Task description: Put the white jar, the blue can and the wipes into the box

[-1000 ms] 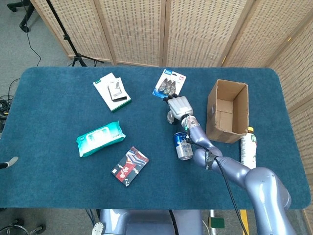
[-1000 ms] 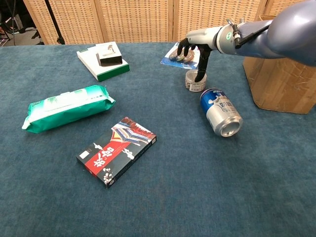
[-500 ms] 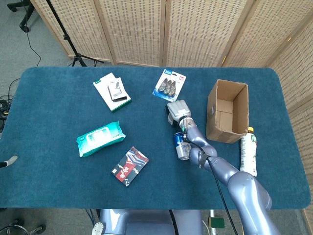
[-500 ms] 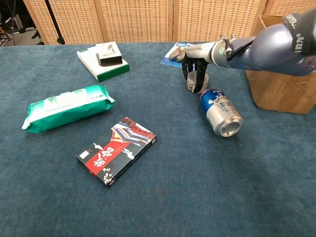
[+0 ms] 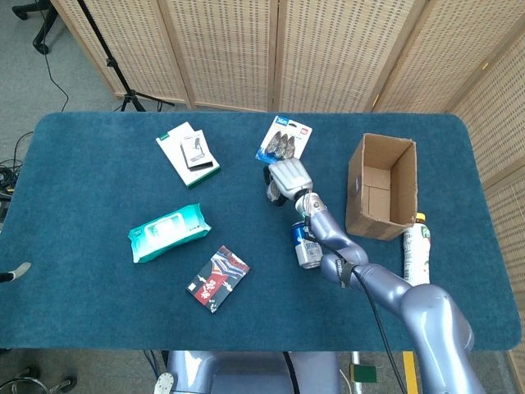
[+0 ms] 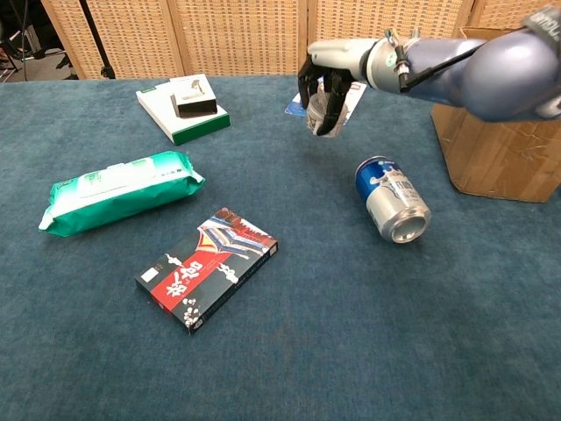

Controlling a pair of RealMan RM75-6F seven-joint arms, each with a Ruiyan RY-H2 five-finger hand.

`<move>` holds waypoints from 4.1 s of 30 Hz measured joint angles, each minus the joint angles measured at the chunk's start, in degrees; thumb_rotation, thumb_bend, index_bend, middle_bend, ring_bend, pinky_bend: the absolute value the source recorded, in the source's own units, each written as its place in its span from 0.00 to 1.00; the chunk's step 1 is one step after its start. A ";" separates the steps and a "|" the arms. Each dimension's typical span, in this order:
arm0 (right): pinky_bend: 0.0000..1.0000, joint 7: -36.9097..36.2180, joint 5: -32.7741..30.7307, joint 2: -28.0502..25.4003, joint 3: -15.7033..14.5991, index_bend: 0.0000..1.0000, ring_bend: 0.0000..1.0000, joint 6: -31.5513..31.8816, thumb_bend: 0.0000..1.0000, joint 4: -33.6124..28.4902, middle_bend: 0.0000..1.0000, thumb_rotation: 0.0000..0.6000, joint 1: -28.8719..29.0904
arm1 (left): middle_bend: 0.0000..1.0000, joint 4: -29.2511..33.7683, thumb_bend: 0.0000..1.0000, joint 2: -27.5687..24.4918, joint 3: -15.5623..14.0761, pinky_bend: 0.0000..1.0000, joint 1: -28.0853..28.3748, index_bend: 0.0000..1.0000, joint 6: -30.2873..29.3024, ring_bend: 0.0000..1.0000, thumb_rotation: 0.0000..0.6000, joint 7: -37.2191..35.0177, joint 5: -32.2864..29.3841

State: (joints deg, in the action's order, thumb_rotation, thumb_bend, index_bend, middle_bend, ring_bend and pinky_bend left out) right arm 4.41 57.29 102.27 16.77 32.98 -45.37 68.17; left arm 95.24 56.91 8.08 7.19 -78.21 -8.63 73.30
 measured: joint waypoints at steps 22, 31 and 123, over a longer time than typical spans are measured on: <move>0.44 -5.79 14.28 -41.31 -0.63 0.57 0.51 17.82 0.47 -40.01 0.58 1.00 -18.24 | 0.00 2.24 0.00 0.76 -1.76 0.00 -0.89 0.00 -3.37 0.00 1.00 3.56 4.89; 0.44 -8.68 15.88 -38.34 -4.67 0.57 0.51 16.70 0.47 -31.55 0.58 1.00 -21.03 | 0.00 2.85 0.00 1.09 -1.94 0.00 -0.49 0.00 -3.34 0.00 1.00 4.73 5.54; 0.21 26.06 57.37 -16.42 -21.18 0.31 0.12 17.06 0.09 -14.20 0.22 1.00 -15.53 | 0.00 2.47 0.00 -0.86 -2.87 0.00 -0.12 0.00 -1.60 0.00 1.00 0.05 6.13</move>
State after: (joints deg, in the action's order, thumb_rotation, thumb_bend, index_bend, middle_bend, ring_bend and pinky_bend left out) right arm 30.47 114.66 85.85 -4.41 50.04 -59.57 52.64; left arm 97.71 56.05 5.20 7.06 -79.80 -8.58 79.43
